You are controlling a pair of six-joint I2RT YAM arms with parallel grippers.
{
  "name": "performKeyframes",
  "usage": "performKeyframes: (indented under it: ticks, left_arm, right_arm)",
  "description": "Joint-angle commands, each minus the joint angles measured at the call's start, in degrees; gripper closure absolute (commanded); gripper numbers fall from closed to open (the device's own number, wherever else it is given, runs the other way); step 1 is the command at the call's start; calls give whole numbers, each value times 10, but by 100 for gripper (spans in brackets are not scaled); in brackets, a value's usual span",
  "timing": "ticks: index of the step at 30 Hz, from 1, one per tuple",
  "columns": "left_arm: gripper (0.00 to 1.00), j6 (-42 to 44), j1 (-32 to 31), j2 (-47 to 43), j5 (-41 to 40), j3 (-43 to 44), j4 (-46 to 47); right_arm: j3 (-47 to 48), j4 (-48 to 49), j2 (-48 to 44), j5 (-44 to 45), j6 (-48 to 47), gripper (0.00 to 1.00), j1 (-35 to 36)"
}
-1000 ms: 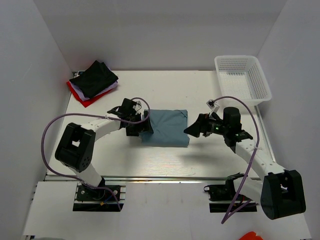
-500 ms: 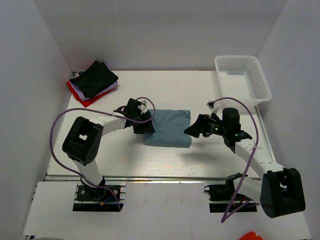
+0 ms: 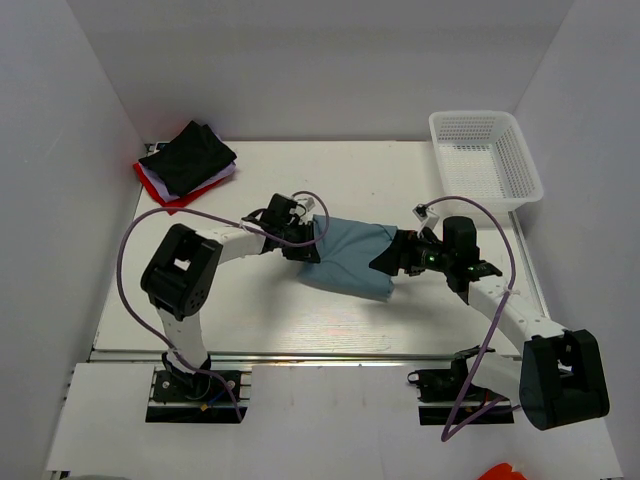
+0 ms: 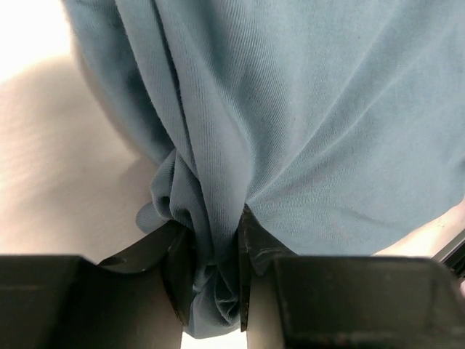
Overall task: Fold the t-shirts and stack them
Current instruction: Put the neatly folded tshirt into the corner of the board with the left arm
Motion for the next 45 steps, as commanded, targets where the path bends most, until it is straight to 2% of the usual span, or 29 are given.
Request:
performKeyframes:
  ticks: [1, 3, 4, 10, 15, 19, 30, 33, 40, 45]
  left_arm:
    - [100, 48, 2, 12, 7, 12, 8]
    - [100, 48, 13, -18, -2, 20, 17]
    - [100, 55, 13, -28, -41, 38, 17]
    - [100, 97, 19, -43, -157, 160, -72]
    - [100, 108, 65, 0, -169, 292, -151]
    - [100, 120, 120, 48, -147, 391, -196]
    - [100, 171, 232, 136, -134, 600, -216]
    - [100, 178, 264, 144, -108, 607, -176]
    - [100, 192, 328, 198, -41, 712, -171]
    - [100, 199, 371, 186, -25, 740, -162]
  right_arm:
    - [4, -7, -18, 25, -13, 10, -2]
    - [-2, -1, -26, 30, -12, 10, -3]
    - [-3, 2, -38, 36, -11, 10, -3]
    - [2, -5, -56, 59, -19, 10, -3]
    - [21, -11, -56, 73, -19, 10, -3]
    - [45, -13, -43, 76, -15, 10, -4]
    - [89, -10, -8, 81, -14, 10, -5]
    - [100, -12, 7, 78, -14, 10, -7]
    - [123, -15, 37, 66, -19, 10, -5]
    - [133, -5, 69, 37, -13, 10, -6]
